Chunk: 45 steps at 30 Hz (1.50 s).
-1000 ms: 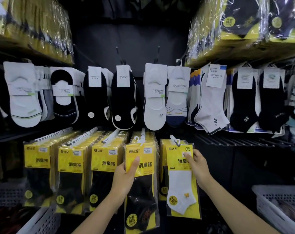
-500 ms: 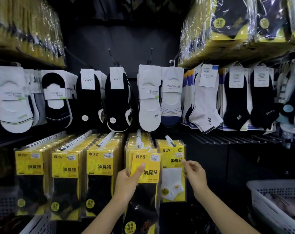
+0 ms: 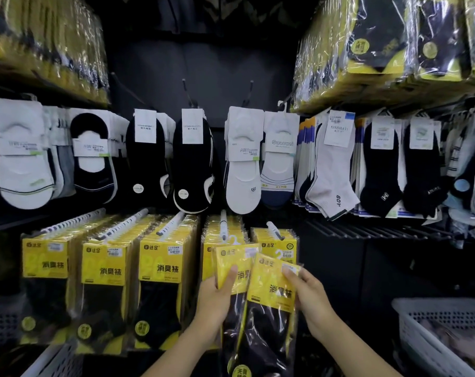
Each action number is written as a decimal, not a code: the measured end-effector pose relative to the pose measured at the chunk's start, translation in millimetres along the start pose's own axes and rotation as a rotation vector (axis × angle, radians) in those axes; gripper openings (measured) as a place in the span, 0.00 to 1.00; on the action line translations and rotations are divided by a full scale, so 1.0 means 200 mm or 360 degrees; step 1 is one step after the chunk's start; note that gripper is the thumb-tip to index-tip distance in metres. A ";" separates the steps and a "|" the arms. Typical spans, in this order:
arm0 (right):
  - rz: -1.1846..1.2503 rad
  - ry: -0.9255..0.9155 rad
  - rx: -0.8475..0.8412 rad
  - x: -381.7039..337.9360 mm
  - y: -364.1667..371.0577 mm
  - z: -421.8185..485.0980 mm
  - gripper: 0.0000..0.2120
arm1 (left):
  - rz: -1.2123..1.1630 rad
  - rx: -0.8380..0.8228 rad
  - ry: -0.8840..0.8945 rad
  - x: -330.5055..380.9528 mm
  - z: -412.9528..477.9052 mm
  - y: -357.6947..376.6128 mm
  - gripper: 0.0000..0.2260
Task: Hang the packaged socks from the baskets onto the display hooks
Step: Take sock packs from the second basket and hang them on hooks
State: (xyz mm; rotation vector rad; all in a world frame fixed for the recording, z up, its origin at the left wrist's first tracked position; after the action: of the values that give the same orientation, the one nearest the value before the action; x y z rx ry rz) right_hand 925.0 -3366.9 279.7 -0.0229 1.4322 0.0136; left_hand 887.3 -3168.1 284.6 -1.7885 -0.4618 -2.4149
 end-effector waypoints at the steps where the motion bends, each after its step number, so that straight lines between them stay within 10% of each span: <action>1: -0.0001 0.0026 0.0050 0.01 -0.04 0.01 0.08 | 0.0047 0.0023 0.0019 0.00 0.01 -0.03 0.15; 14: -0.0249 -0.0268 0.0205 -0.14 -0.10 0.28 0.05 | 0.0189 -0.0022 0.0297 0.12 0.10 -0.12 0.12; 27: -0.0336 0.0044 0.0640 0.06 -0.22 0.25 0.10 | 0.0180 -0.0122 0.0201 0.05 0.09 -0.04 0.12; 36: -0.0138 -0.0141 -0.0093 -0.06 0.03 0.02 0.12 | 0.0198 -0.0415 0.0048 -0.09 0.05 0.21 0.12; 45: 0.0019 -0.0123 0.0125 0.03 -0.14 0.01 0.11 | 0.0085 -0.0460 0.0040 -0.08 0.01 0.34 0.02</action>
State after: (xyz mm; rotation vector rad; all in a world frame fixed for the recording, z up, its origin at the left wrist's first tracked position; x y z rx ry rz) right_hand 929.0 -3394.3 274.6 0.0503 1.3542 -0.0315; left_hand 911.0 -3233.7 282.5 -1.8439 -0.0623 -2.5711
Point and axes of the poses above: each hand's wrist, its own z-axis towards the middle knuckle, its own y-axis out of the palm, x = y × z, the point moved 6 cm from there along z, towards the middle knuckle, and after that the axes turned 10 degrees about -z, right-handed, at the moved point
